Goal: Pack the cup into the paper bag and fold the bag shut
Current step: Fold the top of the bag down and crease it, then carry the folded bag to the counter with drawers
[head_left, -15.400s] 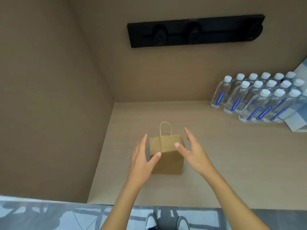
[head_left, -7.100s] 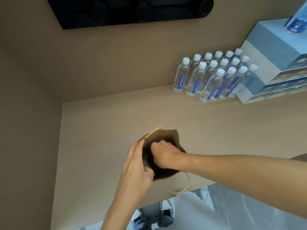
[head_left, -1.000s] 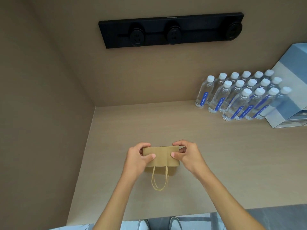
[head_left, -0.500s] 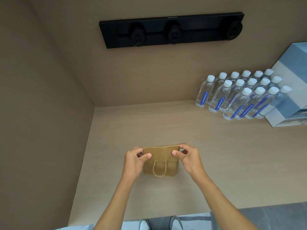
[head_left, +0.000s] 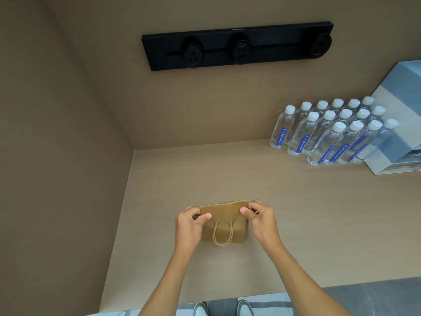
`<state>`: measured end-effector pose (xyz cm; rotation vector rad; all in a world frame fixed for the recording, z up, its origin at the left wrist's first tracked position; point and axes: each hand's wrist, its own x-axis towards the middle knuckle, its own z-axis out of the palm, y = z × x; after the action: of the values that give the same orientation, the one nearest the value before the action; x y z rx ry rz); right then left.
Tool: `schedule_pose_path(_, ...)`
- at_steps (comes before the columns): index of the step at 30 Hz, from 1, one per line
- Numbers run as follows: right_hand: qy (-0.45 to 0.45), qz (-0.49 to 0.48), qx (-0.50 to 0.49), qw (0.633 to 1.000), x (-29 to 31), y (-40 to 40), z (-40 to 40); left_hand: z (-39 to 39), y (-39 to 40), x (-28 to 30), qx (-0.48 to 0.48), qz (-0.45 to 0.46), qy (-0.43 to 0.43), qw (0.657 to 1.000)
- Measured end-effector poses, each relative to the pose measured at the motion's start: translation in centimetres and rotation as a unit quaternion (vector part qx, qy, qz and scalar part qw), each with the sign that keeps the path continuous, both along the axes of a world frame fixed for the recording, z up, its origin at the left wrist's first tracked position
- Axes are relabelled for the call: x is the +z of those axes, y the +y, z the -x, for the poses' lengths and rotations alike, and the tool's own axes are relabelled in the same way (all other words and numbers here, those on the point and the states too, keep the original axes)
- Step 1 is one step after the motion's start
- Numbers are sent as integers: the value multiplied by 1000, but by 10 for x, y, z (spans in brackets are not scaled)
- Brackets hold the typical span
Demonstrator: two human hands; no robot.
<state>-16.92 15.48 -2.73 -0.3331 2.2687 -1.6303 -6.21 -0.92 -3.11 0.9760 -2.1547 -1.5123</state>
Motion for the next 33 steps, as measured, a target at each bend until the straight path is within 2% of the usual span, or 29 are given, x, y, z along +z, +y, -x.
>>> schedule_pose_path(5, 37, 6, -16, 999, 6, 6, -11, -9, 1, 13, -12, -8, 22, 1000)
schedule_pose_path(11, 83, 50, -81, 992, 42, 38, -22, 2, 20, 49, -56, -46, 95, 993)
schedule_pose_path(17, 117, 72, -220, 966, 78, 127, -38, 41, 94, 82, -187, -75, 153, 968)
schedule_pose_path(25, 162, 44, -409, 897, 100, 301, -80, 88, 271, 101, -409, -104, 152, 894)
schedule_pose_path(33, 148, 24, -591, 793, 99, 493, -141, 98, 500, 95, -591, -120, 113, 790)
